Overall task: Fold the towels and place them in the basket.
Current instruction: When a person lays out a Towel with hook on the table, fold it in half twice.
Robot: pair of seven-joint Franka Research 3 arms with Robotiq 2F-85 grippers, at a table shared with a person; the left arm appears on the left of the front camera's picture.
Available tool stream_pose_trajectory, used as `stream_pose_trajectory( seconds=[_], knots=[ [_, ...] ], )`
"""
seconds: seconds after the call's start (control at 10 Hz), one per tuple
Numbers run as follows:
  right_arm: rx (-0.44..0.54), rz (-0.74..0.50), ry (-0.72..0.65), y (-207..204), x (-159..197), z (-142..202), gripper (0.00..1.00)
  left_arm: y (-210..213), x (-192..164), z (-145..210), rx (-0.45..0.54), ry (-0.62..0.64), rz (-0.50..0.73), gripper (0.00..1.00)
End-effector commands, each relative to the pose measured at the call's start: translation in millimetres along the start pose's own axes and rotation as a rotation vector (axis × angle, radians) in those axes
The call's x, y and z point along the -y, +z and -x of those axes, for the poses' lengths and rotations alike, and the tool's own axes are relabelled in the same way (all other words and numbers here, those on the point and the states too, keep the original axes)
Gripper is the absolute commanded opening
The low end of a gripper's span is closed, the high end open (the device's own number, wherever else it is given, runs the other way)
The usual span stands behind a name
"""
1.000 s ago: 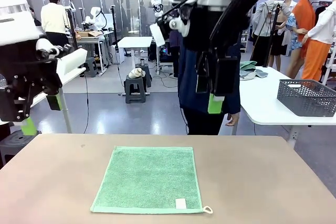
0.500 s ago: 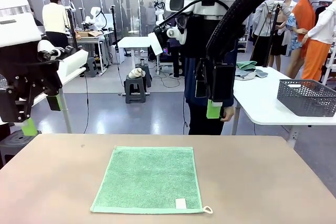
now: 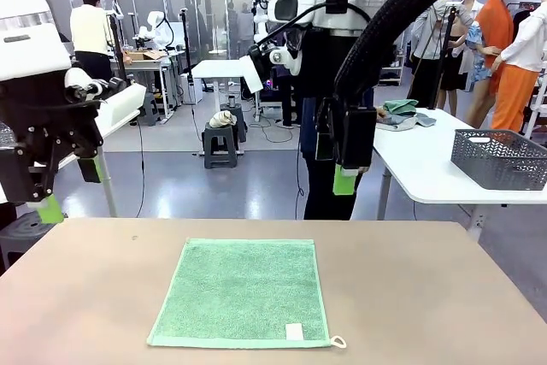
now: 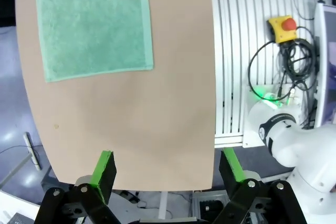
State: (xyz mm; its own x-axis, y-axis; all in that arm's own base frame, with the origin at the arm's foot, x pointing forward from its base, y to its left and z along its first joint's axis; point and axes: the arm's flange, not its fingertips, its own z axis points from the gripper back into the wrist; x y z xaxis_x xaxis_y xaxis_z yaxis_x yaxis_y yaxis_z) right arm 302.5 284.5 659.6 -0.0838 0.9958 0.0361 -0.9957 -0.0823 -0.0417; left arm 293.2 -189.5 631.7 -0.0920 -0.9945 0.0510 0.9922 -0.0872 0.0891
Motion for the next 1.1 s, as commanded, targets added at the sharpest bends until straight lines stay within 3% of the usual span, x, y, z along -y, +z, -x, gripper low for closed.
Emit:
stream_pose_trajectory(
  seconds=[0.0,0.4,1.0],
  knots=[
    [0.003,0.039,-0.052,-32.1,3.4,0.6,1.0,-19.4,3.5,-5.4,0.034,0.054,-0.039,1.0],
    [-0.004,0.053,-0.131,-87.3,13.2,2.8,1.0,-72.9,-5.2,-6.1,0.054,0.075,-0.021,1.0],
    [-0.056,-0.012,-0.228,-197.4,58.7,5.9,1.0,-190.1,-39.9,-6.7,0.017,0.134,-0.033,1.0]
  ],
)
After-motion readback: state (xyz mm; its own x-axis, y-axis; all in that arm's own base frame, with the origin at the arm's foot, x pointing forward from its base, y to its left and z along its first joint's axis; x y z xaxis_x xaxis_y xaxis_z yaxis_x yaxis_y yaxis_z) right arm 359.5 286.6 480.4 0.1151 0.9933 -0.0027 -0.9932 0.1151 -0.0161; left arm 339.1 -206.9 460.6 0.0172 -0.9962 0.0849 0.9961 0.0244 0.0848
